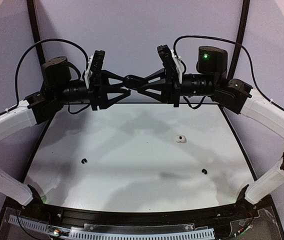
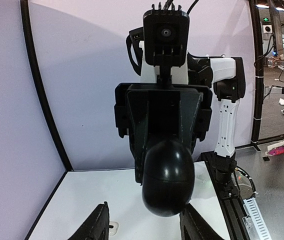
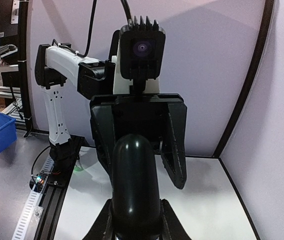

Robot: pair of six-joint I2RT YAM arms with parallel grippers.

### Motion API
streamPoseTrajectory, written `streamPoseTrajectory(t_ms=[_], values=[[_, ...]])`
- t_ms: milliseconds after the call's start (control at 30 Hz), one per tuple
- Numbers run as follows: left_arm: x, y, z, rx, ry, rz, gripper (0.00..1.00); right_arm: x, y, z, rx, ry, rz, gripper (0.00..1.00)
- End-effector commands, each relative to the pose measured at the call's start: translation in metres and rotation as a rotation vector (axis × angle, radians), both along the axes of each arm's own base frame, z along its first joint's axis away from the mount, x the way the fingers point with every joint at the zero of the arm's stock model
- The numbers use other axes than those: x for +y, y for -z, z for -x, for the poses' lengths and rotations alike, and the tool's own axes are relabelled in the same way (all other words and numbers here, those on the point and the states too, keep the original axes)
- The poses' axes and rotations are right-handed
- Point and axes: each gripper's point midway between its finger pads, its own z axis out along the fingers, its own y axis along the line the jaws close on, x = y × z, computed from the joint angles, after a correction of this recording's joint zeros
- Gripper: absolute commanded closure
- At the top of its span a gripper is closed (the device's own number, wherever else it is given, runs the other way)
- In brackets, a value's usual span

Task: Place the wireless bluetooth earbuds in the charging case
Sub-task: Pass from the right arm to the left

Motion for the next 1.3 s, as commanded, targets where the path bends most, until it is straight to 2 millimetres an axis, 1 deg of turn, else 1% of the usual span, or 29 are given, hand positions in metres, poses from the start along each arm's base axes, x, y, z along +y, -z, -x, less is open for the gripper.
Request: streamPoseTrajectory(t_ms=[0,133,367,433,467,500,533,600,700,800,867,1000,1100,1200,1267], values=[[0.001,-0.018,0.006,-0.015,0.034,0.038,0.52,0.002,-0.009,-0.001,-0.017,-0.002,-0.025,1.00],[0.001,-0.021,0.010,-0.019,0.059,0.049,0.52,0.004,-0.005,-0.004,-0.007,0.004,-0.006,1.00],[0.001,-0.022,0.014,-0.012,0.082,0.056,0.53,0.006,-0.004,-0.005,-0.012,0.000,-0.010,1.00],[0.000,-0.020,0.013,-0.012,0.081,0.049,0.62,0.007,-0.005,-0.005,-0.015,-0.001,-0.011,1.00],[0.000,-0.019,0.013,-0.007,0.082,0.045,0.64,0.007,-0.005,-0.005,-0.016,0.000,-0.012,1.00],[0.000,-0.018,0.013,-0.008,0.083,0.043,0.70,0.007,-0.006,-0.004,-0.017,-0.003,-0.012,1.00],[0.000,-0.017,0.014,-0.007,0.085,0.039,0.73,0.007,-0.007,-0.004,-0.020,-0.002,-0.015,1.00],[0.000,-0.016,0.013,-0.005,0.084,0.036,0.72,0.007,-0.008,-0.005,-0.025,-0.002,-0.018,1.00],[0.001,-0.015,0.014,-0.001,0.083,0.035,0.62,0.006,-0.013,-0.003,-0.041,-0.006,-0.034,1.00],[0.001,-0.016,0.014,0.004,0.081,0.037,0.59,0.006,-0.016,-0.002,-0.045,-0.011,-0.041,1.00],[0.001,-0.017,0.014,0.001,0.081,0.040,0.60,0.007,-0.015,-0.001,-0.039,-0.015,-0.039,1.00],[0.001,-0.020,0.013,-0.005,0.078,0.047,0.64,0.009,-0.011,-0.002,-0.028,-0.015,-0.024,1.00],[0.001,-0.020,0.013,-0.002,0.075,0.045,0.64,0.011,-0.009,-0.002,-0.021,-0.017,-0.014,1.00],[0.000,-0.019,0.011,0.000,0.069,0.040,0.71,0.015,-0.008,-0.001,-0.023,-0.024,-0.004,1.00],[0.001,-0.020,0.011,-0.003,0.070,0.045,0.73,0.016,-0.007,-0.001,-0.021,-0.024,0.004,1.00]])
